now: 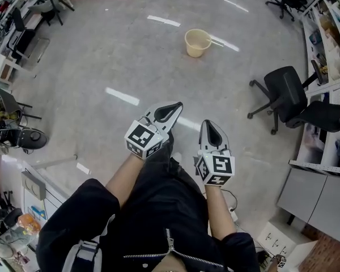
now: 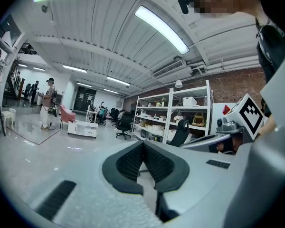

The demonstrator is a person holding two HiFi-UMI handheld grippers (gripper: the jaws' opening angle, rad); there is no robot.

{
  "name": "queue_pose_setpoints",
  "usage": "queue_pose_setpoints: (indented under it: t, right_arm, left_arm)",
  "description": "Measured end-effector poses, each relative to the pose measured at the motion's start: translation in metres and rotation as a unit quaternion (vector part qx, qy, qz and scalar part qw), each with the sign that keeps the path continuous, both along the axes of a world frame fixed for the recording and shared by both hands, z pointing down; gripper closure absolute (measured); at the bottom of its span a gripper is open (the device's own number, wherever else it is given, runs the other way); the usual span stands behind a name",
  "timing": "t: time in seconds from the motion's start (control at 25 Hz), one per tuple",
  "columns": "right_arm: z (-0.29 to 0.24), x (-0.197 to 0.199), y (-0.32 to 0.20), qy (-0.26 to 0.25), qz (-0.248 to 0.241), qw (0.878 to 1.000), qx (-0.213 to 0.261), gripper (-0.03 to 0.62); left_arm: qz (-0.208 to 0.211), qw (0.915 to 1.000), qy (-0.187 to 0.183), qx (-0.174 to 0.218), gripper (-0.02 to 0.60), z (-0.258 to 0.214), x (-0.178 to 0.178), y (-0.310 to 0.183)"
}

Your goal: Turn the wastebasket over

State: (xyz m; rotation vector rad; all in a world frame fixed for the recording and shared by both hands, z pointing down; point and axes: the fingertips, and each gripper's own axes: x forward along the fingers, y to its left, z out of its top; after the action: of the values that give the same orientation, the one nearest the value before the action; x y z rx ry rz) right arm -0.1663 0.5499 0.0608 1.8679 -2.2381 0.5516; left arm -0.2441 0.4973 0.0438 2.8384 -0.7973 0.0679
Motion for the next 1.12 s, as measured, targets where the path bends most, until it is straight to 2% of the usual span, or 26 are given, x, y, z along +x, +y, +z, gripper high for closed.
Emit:
queue_pose_setpoints:
  t: [0.24,0.76,1.12]
  right_arm:
    - [0.006,0.01,-0.046,-0.001,0.007,1.0,-0.01,0.583]
    - [-0.019,0.019,-0.199,0.02,0.018,1.0,0.015,0.583]
    - [-0.016,0.02,-0.249,0.023,0.043,0.999,0.01,0.583]
  left_arm:
    - [0.008,0.9999,0.001,-0.011,0.577,0.007,0.011,-0.048]
    - [0.027,0.9995,0.014,0.012,0.577,-0.013,0.024,-0.2]
    - [0.045,0.9989,0.013,0.009,0.577,-0.007,0.023,-0.258]
